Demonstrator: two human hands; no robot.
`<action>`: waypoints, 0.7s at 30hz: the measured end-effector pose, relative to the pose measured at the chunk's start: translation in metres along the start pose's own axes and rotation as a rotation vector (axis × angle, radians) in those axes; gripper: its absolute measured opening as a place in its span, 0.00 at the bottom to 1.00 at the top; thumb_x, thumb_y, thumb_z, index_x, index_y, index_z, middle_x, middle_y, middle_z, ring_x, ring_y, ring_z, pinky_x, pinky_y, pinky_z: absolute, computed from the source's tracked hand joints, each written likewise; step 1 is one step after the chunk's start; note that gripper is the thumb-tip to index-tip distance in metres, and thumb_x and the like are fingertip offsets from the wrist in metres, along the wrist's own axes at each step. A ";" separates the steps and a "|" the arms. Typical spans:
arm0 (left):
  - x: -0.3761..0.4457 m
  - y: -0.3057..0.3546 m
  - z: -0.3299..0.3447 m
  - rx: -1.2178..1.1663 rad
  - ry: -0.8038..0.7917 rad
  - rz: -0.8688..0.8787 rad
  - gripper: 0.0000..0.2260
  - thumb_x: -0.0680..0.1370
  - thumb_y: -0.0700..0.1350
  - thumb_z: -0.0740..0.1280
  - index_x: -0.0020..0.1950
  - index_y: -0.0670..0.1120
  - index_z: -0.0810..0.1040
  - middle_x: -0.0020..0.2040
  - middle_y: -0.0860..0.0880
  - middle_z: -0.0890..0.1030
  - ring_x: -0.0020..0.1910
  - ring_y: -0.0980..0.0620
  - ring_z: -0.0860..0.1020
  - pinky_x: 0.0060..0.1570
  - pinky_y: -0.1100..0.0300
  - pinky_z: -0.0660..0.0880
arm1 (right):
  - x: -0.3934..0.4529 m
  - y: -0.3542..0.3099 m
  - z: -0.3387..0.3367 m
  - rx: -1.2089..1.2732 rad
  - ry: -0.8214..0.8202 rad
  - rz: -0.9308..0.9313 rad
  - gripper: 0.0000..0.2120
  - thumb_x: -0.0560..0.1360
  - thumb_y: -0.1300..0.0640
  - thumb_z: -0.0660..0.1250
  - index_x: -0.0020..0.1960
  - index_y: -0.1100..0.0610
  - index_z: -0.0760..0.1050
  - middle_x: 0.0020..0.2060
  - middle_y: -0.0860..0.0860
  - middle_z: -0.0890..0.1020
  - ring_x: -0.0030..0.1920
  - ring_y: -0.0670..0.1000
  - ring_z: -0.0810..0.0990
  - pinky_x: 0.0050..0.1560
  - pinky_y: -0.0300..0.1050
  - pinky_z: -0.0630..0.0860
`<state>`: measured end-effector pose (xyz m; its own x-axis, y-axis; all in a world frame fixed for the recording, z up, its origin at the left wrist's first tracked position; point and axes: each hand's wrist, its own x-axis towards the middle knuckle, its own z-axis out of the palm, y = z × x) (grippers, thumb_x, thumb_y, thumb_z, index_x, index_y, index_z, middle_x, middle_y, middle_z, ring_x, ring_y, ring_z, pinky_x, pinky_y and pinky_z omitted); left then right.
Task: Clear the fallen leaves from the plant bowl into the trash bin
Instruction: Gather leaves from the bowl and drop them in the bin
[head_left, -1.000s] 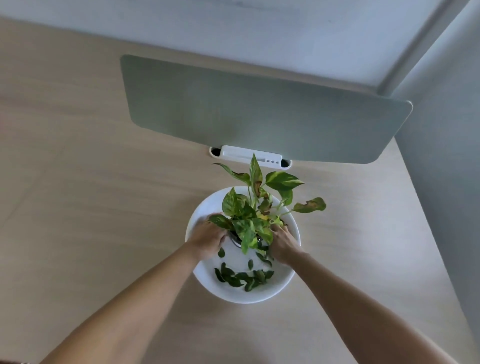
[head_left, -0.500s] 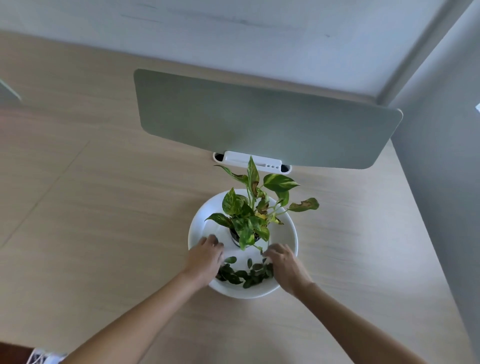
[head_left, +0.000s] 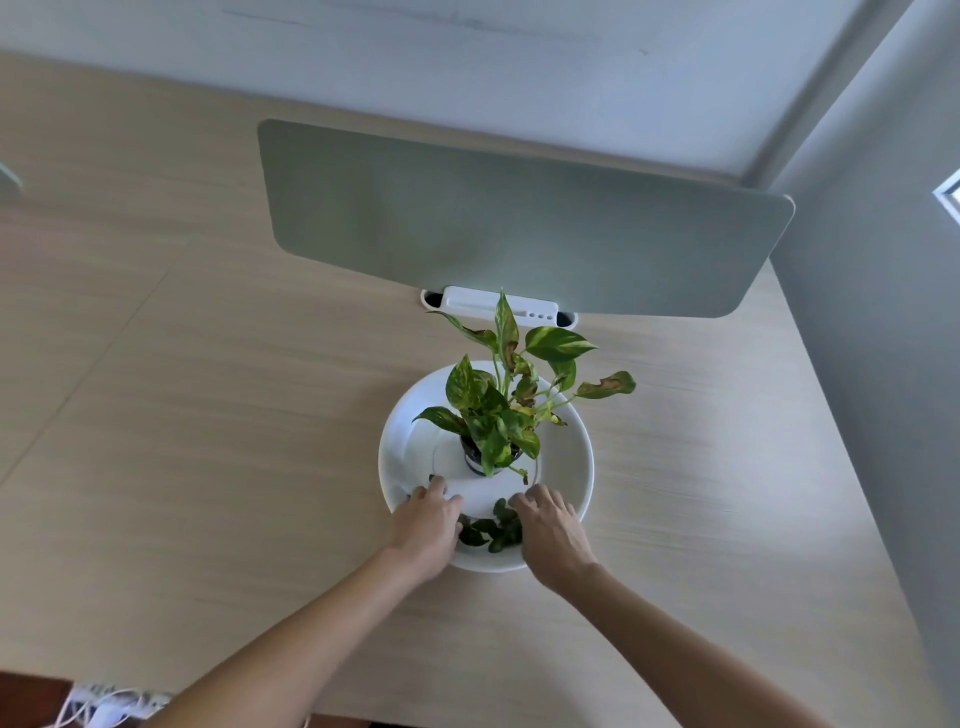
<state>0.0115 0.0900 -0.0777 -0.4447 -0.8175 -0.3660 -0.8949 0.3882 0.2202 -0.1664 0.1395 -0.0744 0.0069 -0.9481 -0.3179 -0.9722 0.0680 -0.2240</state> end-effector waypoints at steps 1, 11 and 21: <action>0.002 0.000 -0.001 -0.009 0.019 0.021 0.14 0.79 0.46 0.59 0.63 0.46 0.72 0.66 0.44 0.67 0.61 0.43 0.70 0.52 0.52 0.74 | 0.002 -0.001 0.000 0.018 0.014 -0.009 0.24 0.73 0.66 0.55 0.67 0.54 0.67 0.65 0.55 0.71 0.62 0.57 0.71 0.62 0.50 0.71; 0.009 -0.013 0.002 -0.046 0.045 0.159 0.18 0.76 0.55 0.59 0.51 0.44 0.81 0.57 0.48 0.75 0.60 0.47 0.73 0.53 0.54 0.74 | 0.001 0.006 -0.005 0.009 -0.061 -0.141 0.19 0.75 0.62 0.55 0.63 0.52 0.75 0.63 0.51 0.76 0.64 0.55 0.71 0.65 0.48 0.68; 0.022 0.000 -0.012 0.107 -0.114 -0.088 0.33 0.65 0.58 0.73 0.65 0.49 0.67 0.63 0.42 0.65 0.54 0.38 0.74 0.50 0.50 0.74 | 0.013 -0.030 -0.002 -0.030 -0.150 0.254 0.32 0.67 0.42 0.72 0.64 0.52 0.63 0.61 0.58 0.65 0.57 0.62 0.70 0.58 0.53 0.73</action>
<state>0.0021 0.0671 -0.0751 -0.3600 -0.7995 -0.4808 -0.9269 0.3651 0.0870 -0.1380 0.1241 -0.0698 -0.2049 -0.8451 -0.4937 -0.9539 0.2855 -0.0929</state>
